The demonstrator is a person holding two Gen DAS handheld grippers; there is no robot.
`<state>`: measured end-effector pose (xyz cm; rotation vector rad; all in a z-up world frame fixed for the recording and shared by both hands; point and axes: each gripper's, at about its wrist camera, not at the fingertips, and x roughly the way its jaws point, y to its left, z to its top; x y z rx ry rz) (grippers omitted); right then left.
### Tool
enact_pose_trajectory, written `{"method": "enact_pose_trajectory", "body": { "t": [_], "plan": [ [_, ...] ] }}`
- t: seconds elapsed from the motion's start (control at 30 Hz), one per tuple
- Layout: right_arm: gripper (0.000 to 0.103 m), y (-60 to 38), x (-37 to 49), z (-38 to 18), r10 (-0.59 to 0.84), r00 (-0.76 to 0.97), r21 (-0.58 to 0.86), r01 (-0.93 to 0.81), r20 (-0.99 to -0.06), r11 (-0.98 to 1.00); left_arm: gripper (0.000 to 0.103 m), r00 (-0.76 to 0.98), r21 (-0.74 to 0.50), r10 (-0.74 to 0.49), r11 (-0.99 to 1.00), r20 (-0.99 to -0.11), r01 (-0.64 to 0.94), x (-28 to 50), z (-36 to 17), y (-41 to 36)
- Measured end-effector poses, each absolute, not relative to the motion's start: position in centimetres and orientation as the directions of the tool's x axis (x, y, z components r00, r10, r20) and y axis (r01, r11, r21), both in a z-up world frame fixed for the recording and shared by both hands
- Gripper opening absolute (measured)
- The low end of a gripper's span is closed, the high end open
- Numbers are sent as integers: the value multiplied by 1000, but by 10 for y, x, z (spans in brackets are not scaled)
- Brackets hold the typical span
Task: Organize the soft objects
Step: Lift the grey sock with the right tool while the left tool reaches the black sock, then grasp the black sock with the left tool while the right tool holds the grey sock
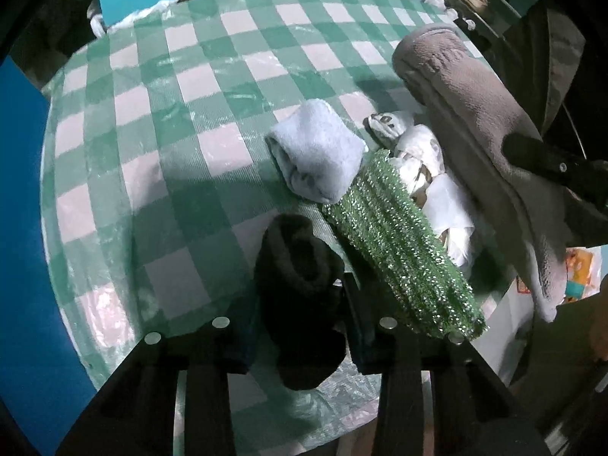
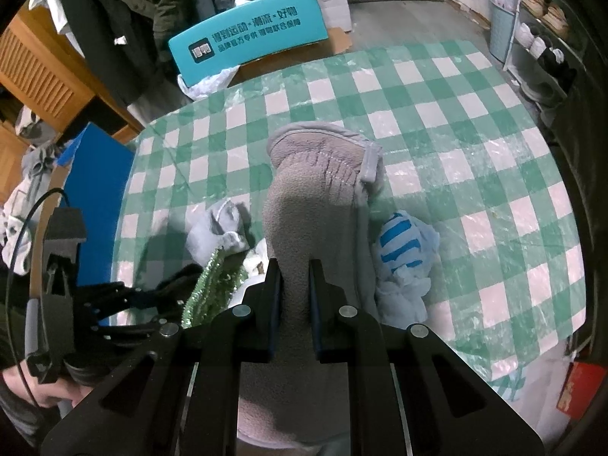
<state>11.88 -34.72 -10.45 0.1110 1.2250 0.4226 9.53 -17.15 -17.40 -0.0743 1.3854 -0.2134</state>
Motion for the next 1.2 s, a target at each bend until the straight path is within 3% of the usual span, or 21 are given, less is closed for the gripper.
{"method": "enact_pose_trajectory", "body": {
  "t": [1.2],
  "plan": [
    [11,-292,107,-31,476,346,342,-381,-809,859,37,400,-183,-189,982,-897,53,64,-63,-110]
  ]
}}
